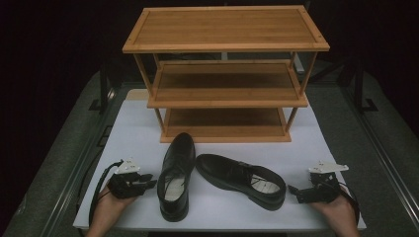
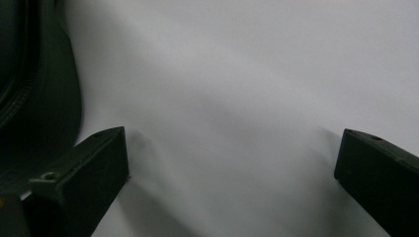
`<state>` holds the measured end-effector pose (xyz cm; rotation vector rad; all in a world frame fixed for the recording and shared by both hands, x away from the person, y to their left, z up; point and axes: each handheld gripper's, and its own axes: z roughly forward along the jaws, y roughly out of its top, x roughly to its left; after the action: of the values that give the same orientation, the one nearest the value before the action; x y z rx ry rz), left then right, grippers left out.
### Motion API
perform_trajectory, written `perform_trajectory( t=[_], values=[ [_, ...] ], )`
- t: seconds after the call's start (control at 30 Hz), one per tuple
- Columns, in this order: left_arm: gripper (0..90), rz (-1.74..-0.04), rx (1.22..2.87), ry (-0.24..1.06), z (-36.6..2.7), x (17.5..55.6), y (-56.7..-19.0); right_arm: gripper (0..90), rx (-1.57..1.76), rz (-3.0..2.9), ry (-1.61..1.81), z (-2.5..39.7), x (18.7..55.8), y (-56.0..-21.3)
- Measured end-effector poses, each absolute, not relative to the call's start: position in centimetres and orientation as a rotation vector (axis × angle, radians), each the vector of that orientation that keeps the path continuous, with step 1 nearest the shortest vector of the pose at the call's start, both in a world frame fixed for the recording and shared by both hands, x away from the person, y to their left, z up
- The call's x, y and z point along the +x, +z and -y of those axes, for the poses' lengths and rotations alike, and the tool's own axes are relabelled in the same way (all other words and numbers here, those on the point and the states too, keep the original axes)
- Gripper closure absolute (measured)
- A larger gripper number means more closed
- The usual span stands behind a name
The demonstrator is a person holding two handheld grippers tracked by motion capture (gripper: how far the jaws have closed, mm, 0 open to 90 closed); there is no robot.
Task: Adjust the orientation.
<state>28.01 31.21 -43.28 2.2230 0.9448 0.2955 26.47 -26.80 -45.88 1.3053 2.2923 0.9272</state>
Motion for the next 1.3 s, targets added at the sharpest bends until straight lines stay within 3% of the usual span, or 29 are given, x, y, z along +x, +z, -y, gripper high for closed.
perform_trajectory(
  t=[0.1,0.13,0.17,0.23,0.43,0.6,0.67,0.77,0.83,0.87,0.9,0.93,0.97,1.0,1.03,1.3],
  values=[
    [38.3,-0.975,2.211,0.320,-32.1,27.9,-43.2,0.0,1.305,-2.292,0.927,26.8,26.5,-45.9],
    [38.3,-0.991,2.209,0.318,-32.5,27.9,-43.1,0.0,1.305,-2.292,0.927,26.8,26.5,-45.9],
    [26.3,-1.016,2.218,0.334,-33.1,27.5,-43.3,0.0,1.304,-2.292,0.928,26.8,26.5,-45.9],
    [16.9,-1.026,2.228,0.346,-33.4,27.3,-43.4,0.0,1.304,-2.291,0.928,26.8,26.5,-45.9],
    [0.2,-1.059,2.198,0.374,-34.8,26.3,-44.5,0.0,1.305,-2.292,0.928,26.8,26.5,-45.9],
    [0.0,-1.033,2.190,0.446,-34.8,26.2,-45.1,1.8,1.298,-2.294,0.927,26.8,26.4,-45.8],
    [0.0,-1.036,2.188,0.444,-34.8,26.2,-45.1,18.4,1.286,-2.296,0.954,27.0,26.2,-45.4],
    [0.0,-1.037,2.186,0.443,-34.8,26.2,-45.1,35.9,1.274,-2.300,1.017,27.2,26.0,-44.7],
    [0.0,-1.038,2.185,0.442,-34.8,26.2,-45.1,35.9,1.274,-2.300,1.017,27.2,26.0,-44.7],
    [0.0,-1.037,2.186,0.444,-34.8,26.2,-45.1,55.4,1.236,-2.323,1.048,27.0,25.8,-44.3],
    [0.0,-1.037,2.186,0.444,-34.8,26.2,-45.1,64.1,1.224,-2.337,1.054,26.9,25.8,-44.2],
    [0.0,-1.037,2.186,0.444,-34.8,26.2,-45.1,64.1,1.224,-2.337,1.054,26.9,25.8,-44.2],
    [0.0,-1.037,2.186,0.445,-34.8,26.2,-45.1,78.4,1.196,-2.349,1.068,26.8,25.8,-44.0],
    [0.0,-1.037,2.186,0.445,-34.8,26.2,-45.1,78.4,1.196,-2.349,1.068,26.8,25.8,-44.0],
    [0.0,-1.035,2.186,0.446,-34.8,26.2,-45.1,88.0,1.178,-2.368,1.086,26.8,26.0,-43.8],
    [0.0,-1.038,2.187,0.441,-34.8,26.2,-45.1,89.7,1.112,-2.436,1.154,26.1,26.8,-44.0]
  ],
)
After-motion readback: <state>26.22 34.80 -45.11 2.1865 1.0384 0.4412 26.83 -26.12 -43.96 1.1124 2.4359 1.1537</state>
